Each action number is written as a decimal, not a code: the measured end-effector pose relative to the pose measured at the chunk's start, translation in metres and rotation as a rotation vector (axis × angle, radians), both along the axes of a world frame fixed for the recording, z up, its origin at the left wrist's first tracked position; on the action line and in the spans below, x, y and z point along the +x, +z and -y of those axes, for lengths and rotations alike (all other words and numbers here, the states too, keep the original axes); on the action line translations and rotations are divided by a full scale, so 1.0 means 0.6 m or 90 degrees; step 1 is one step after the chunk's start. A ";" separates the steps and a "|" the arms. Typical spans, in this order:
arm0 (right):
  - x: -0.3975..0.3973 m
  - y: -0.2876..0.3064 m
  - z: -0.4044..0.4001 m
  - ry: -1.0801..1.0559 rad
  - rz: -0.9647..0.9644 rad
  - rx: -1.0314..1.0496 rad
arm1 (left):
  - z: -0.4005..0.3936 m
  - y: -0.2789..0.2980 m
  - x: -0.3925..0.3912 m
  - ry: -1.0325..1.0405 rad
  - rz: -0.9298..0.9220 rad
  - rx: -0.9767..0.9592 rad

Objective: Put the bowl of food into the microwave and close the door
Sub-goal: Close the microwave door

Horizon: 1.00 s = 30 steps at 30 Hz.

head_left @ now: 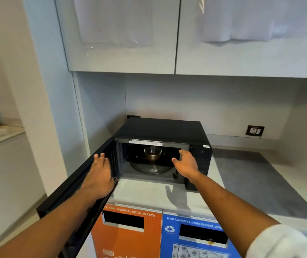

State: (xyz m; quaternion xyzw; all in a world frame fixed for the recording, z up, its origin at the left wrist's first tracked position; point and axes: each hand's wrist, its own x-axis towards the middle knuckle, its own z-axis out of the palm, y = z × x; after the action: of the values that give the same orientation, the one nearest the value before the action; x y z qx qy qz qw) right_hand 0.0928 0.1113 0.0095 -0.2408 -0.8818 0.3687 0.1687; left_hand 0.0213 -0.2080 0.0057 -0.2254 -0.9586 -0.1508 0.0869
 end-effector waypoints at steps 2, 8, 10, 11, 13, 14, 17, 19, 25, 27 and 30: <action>0.016 0.012 -0.024 0.014 0.062 0.147 | 0.028 0.004 0.014 0.031 -0.039 -0.057; 0.041 0.027 -0.083 -0.003 0.121 0.327 | 0.100 -0.005 0.039 0.134 -0.052 -0.163; 0.044 0.026 -0.096 0.014 0.146 0.356 | 0.114 -0.008 0.051 0.173 -0.039 -0.170; 0.046 0.022 -0.100 0.020 0.159 0.371 | 0.122 -0.010 0.056 0.189 -0.028 -0.168; 0.048 0.012 -0.110 0.035 0.178 0.387 | 0.133 -0.013 0.067 0.217 -0.010 -0.157; 0.049 0.007 -0.114 0.042 0.182 0.391 | 0.136 -0.014 0.072 0.225 -0.011 -0.156; 0.048 -0.005 -0.126 0.062 0.185 0.404 | 0.137 -0.015 0.083 0.226 -0.013 -0.162; 0.048 -0.006 -0.134 0.077 0.186 0.413 | 0.128 -0.013 0.091 0.233 0.005 -0.173; 0.051 -0.004 -0.162 0.128 0.188 0.431 | 0.065 -0.002 0.118 0.254 0.059 -0.158; 0.051 -0.003 -0.164 0.138 0.188 0.425 | 0.043 0.003 0.131 0.249 0.068 -0.152; 0.051 -0.001 -0.169 0.148 0.186 0.417 | -0.001 0.009 0.154 0.235 0.077 -0.148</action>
State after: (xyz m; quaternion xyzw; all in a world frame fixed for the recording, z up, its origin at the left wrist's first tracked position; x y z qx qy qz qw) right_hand 0.1233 0.2129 0.0087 -0.1224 -0.9892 0.0456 0.0666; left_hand 0.1134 -0.2075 0.0110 -0.0448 -0.9980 -0.0342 0.0288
